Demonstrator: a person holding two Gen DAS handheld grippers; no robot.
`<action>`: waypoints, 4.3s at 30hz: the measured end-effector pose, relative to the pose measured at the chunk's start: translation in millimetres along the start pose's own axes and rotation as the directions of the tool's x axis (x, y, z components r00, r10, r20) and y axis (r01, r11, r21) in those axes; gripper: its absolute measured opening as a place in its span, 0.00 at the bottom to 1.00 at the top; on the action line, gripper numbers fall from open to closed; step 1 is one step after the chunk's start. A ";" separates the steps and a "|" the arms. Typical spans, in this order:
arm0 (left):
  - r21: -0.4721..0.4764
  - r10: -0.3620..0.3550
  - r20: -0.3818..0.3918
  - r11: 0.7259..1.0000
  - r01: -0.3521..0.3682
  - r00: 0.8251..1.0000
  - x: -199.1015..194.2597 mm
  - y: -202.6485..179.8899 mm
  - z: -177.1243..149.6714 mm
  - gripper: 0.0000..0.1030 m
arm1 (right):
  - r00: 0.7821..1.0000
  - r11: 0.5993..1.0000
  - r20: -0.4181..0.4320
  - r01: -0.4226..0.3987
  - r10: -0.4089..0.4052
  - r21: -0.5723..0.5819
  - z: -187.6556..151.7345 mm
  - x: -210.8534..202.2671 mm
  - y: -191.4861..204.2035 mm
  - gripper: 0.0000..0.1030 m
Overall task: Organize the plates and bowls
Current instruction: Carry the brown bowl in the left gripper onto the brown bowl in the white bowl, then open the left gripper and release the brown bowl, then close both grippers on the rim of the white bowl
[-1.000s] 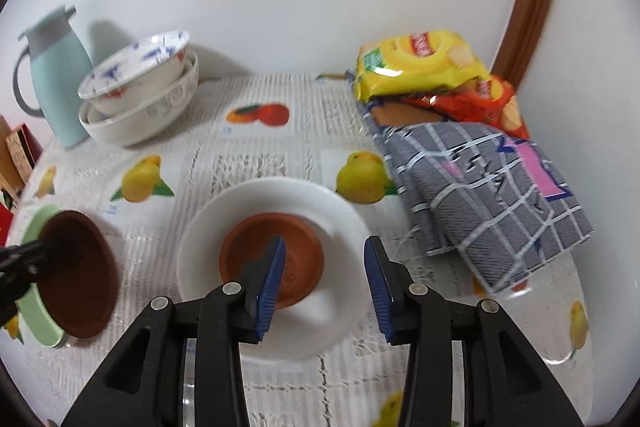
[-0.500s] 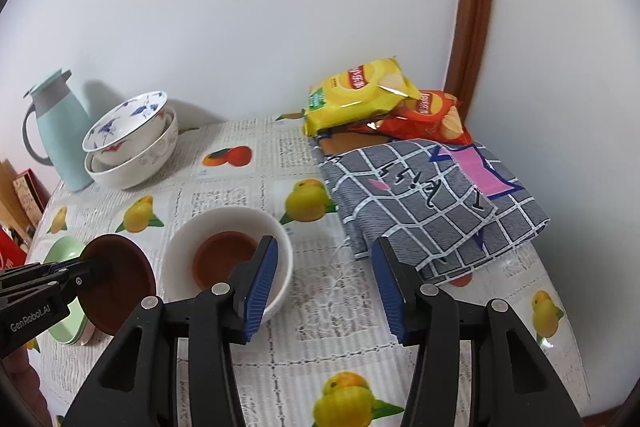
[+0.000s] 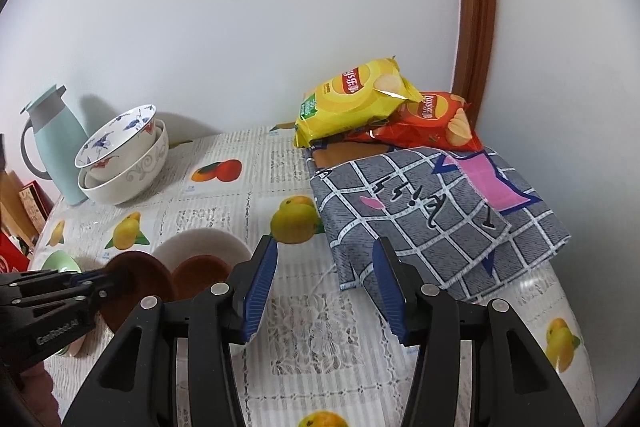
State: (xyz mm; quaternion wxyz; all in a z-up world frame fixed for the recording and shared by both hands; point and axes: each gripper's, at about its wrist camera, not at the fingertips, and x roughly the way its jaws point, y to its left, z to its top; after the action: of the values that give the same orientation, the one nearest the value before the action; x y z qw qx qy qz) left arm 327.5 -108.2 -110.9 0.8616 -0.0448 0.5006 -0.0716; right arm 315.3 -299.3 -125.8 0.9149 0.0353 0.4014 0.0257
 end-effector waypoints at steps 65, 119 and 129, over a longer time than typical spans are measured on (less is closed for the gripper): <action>-0.055 0.042 -0.065 0.997 -0.046 0.997 28.0 23.6 -7.6 0.38 | 0.970 0.985 -0.174 -0.165 0.171 0.048 -23.3 12.9 9.7 0.51; -0.042 -0.055 -0.098 0.998 0.051 0.994 56.6 16.1 1.2 0.10 | 0.944 0.992 -0.321 -0.035 0.073 0.122 -31.8 72.1 39.6 0.11; -0.029 -0.053 -0.090 0.998 0.051 0.994 44.2 12.6 -10.6 0.10 | 0.943 0.987 -0.318 -0.050 0.097 0.151 -38.2 55.8 35.3 0.11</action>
State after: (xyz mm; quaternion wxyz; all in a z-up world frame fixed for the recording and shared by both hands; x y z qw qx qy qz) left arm 340.8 -103.4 -155.9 0.8351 -0.0661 0.5388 -0.0893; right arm 324.3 -258.3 -189.5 0.8301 0.1103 0.5454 0.0369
